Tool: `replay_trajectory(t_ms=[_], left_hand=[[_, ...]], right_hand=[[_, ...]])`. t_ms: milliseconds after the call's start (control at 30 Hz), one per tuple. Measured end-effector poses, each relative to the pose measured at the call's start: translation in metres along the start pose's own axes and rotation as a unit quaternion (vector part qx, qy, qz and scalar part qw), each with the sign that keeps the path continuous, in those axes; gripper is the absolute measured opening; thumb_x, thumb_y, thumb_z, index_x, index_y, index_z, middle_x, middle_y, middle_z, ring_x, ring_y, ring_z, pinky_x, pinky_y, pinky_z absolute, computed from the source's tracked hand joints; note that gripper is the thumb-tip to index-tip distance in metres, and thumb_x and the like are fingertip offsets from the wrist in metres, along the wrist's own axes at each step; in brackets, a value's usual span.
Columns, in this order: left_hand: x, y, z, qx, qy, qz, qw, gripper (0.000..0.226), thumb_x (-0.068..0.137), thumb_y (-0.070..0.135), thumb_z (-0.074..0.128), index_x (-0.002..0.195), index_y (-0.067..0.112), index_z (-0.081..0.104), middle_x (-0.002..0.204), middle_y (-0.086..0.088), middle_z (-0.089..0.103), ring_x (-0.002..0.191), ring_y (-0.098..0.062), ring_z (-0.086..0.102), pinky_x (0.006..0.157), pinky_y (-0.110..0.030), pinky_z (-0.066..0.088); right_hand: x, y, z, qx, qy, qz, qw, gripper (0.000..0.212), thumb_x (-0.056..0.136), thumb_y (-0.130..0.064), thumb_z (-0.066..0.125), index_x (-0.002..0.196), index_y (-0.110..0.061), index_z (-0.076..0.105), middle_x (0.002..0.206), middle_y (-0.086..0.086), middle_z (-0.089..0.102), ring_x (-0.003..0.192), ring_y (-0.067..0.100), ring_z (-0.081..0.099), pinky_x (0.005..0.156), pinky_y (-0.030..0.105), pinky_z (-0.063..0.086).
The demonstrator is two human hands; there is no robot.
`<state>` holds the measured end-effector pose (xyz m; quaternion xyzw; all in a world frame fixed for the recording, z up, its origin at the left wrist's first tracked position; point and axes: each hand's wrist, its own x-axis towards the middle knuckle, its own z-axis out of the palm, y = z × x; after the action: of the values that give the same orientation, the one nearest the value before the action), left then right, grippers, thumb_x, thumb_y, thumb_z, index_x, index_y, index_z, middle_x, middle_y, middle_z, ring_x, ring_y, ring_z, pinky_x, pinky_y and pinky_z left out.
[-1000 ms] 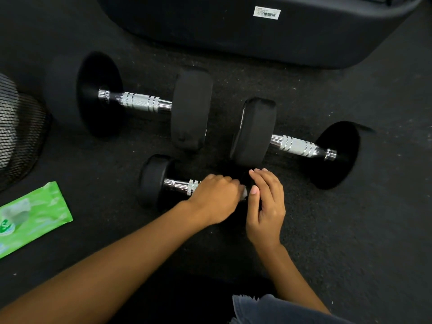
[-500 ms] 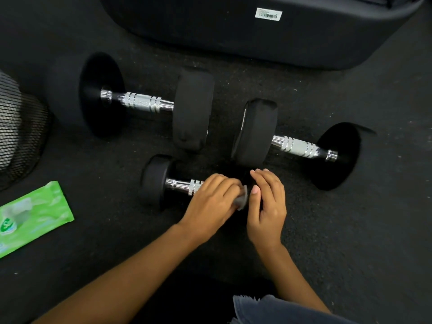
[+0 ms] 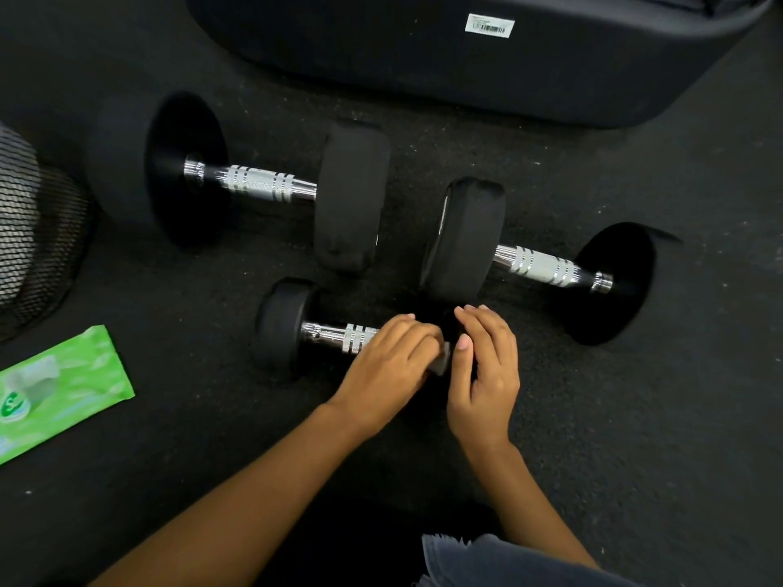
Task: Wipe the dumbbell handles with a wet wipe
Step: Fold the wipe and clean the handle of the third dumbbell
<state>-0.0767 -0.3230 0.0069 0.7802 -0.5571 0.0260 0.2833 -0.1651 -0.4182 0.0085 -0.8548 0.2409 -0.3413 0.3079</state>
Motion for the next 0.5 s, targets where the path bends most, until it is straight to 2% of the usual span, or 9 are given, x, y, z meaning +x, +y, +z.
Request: replay_trajectory(t_ms=[167, 367, 500], left_hand=[[-0.009, -0.017, -0.013, 0.024, 0.003, 0.025, 0.999, 0.014, 0.080, 0.011, 0.052, 0.087, 0.005, 0.063, 0.095, -0.008, 0.064, 0.093, -0.017, 0.050, 0.104, -0.031, 0.031], [0.005, 0.006, -0.001, 0.003, -0.005, -0.015, 1.000, 0.017, 0.082, 0.006, 0.047, 0.083, 0.003, 0.064, 0.090, -0.009, 0.065, 0.086, -0.022, 0.058, 0.100, -0.031, 0.036], [-0.005, -0.005, -0.017, 0.014, -0.032, 0.001, 0.999, 0.021, 0.084, 0.018, 0.051, 0.091, 0.006, 0.067, 0.097, -0.005, 0.066, 0.093, -0.017, 0.058, 0.106, -0.028, 0.028]], right_hand=[[0.000, -0.001, 0.001, 0.003, -0.003, 0.004, 1.000, 0.034, 0.095, -0.016, 0.039, 0.115, 0.000, 0.062, 0.118, 0.010, 0.060, 0.120, 0.022, 0.050, 0.101, 0.039, 0.041], [0.000, 0.000, 0.001, -0.001, 0.004, 0.000, 1.000, 0.035, 0.094, -0.016, 0.039, 0.113, 0.001, 0.063, 0.117, 0.011, 0.060, 0.119, 0.024, 0.051, 0.102, 0.038, 0.041], [0.001, 0.000, 0.001, 0.003, -0.003, -0.002, 1.000, 0.038, 0.098, -0.021, 0.036, 0.114, 0.001, 0.062, 0.118, 0.012, 0.060, 0.119, 0.024, 0.051, 0.101, 0.040, 0.042]])
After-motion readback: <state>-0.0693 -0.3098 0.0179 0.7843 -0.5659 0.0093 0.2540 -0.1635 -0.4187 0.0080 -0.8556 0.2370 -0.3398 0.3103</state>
